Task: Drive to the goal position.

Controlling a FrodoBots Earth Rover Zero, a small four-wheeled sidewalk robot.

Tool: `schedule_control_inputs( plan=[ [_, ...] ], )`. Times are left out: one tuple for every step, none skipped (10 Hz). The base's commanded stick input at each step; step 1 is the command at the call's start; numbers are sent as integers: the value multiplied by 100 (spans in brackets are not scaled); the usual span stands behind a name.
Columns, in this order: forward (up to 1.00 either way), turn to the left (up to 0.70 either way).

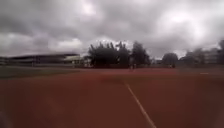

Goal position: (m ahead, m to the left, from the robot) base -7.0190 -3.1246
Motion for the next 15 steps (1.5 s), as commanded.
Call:
schedule_control_inputs(
  plan=[
    [70,0],
    [70,0],
    [70,0],
    [70,0],
    [70,0],
    [70,0],
    [70,0],
    [70,0],
    [70,0],
    [70,0],
    [70,0],
    [70,0],
    [70,0],
    [70,0],
    [70,0]
  ],
)
